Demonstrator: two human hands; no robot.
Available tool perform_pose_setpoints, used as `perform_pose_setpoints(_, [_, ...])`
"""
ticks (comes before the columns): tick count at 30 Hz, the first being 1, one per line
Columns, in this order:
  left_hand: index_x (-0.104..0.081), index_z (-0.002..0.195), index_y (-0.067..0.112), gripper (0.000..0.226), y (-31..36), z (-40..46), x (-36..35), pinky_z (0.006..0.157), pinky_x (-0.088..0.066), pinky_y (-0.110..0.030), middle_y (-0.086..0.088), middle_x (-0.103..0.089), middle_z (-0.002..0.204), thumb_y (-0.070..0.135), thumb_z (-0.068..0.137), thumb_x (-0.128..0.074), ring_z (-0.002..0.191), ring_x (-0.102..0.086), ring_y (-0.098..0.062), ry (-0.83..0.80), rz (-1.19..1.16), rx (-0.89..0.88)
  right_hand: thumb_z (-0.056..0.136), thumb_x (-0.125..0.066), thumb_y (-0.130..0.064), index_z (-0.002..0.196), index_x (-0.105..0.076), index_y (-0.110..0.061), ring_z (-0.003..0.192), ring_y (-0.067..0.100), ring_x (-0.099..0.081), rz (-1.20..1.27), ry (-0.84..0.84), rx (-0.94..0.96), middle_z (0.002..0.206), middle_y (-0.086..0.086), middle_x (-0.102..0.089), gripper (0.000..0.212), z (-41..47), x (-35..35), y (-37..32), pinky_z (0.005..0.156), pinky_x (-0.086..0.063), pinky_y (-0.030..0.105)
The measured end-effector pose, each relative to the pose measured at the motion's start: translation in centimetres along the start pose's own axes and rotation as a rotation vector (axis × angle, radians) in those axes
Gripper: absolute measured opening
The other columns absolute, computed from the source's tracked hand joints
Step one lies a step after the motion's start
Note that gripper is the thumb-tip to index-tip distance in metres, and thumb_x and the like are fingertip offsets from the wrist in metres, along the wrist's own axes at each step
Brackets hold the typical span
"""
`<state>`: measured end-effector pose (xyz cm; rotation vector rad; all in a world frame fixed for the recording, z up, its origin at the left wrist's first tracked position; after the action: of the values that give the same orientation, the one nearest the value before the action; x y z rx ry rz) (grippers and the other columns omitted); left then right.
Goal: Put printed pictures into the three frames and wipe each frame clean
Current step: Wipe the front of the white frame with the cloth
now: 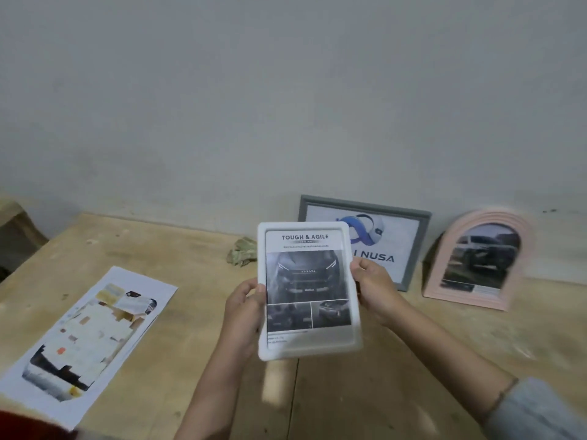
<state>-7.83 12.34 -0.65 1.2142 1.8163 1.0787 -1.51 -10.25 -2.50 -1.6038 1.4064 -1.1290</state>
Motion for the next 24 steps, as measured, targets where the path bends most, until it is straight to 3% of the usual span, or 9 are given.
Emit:
perform_pose_setpoints(5, [-0.064, 0.096, 0.006, 0.016, -3.5, -2.8, -7.7, 0.053, -0.049, -0.026, -0.010, -0.069, 0.072, 0.009, 0.095, -0.048, 0.056, -0.063, -0.022, -0.114, 0.158, -0.004, 0.100, -0.041, -0.020, 0.094, -0.060, 0.000, 0.066, 0.025, -0.062, 0.089, 0.143, -0.018, 0.086, 0.022, -0.067, 0.028, -3.6, 9.5, 3.9, 0.057, -0.051, 0.031])
perform_pose_setpoints(10, [-0.062, 0.092, 0.002, 0.015, -7.8, -6.6, -18.2, 0.064, -0.048, -0.034, -0.016, -0.068, 0.077, 0.007, 0.093, -0.047, 0.065, -0.060, -0.025, -0.302, 0.280, -0.014, 0.100, -0.039, -0.015, 0.097, -0.058, 0.005, 0.071, 0.029, -0.062, 0.147, 0.342, -0.063, 0.091, 0.025, -0.067, 0.027, -8.3, 20.9, 8.5, 0.069, -0.054, 0.042])
perform_pose_setpoints(14, [-0.064, 0.092, 0.006, 0.015, -11.3, -8.7, -26.1, 0.066, -0.046, -0.039, -0.029, -0.066, 0.088, 0.012, 0.091, -0.050, 0.069, -0.057, -0.028, -0.468, 0.413, -0.021, 0.096, -0.040, -0.019, 0.087, -0.059, -0.006, 0.079, 0.037, -0.066, 0.069, 0.539, -0.108, 0.088, 0.019, -0.068, 0.025, -12.5, 29.4, 11.6, 0.073, -0.055, 0.047])
perform_pose_setpoints(16, [-0.065, 0.090, 0.007, 0.015, -12.8, -9.5, -29.8, 0.066, -0.050, -0.044, -0.029, -0.066, 0.090, 0.013, 0.090, -0.051, 0.070, -0.059, -0.030, -0.551, 0.477, -0.032, 0.096, -0.040, -0.018, 0.085, -0.058, -0.012, 0.073, 0.033, -0.065, 0.068, 0.618, -0.130, 0.085, 0.014, -0.068, 0.022, -14.6, 32.7, 12.7, 0.066, -0.055, 0.041])
perform_pose_setpoints(21, [-0.063, 0.078, 0.013, 0.017, -14.5, -10.2, -37.1, 0.068, -0.053, -0.042, -0.015, -0.068, 0.078, 0.014, 0.090, -0.052, 0.069, -0.061, -0.028, -0.678, 0.610, -0.087, 0.094, -0.039, -0.016, 0.096, -0.059, -0.017, 0.068, 0.026, -0.059, 0.069, 0.728, -0.111, 0.087, 0.011, -0.066, 0.020, -17.8, 38.4, 14.1, 0.062, -0.049, 0.035])
perform_pose_setpoints(24, [-0.054, 0.065, 0.015, 0.023, -15.2, -9.9, -41.4, 0.064, -0.040, -0.036, -0.006, -0.055, 0.060, 0.011, 0.087, -0.051, 0.060, -0.048, -0.022, -0.735, 0.681, -0.152, 0.096, -0.038, -0.014, 0.096, -0.058, -0.023, 0.064, 0.027, -0.056, 0.109, 0.781, -0.083, 0.085, 0.013, -0.067, 0.022, -18.6, 41.0, 14.2, 0.057, -0.043, 0.036])
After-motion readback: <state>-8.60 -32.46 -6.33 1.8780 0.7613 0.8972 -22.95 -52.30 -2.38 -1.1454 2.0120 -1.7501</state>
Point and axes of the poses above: each hand's wrist, its own z-axis towards the middle knuckle, its own x-axis out of the back of the hand, y = z × x, the point moved 6 cm from there along z, towards the middle knuckle
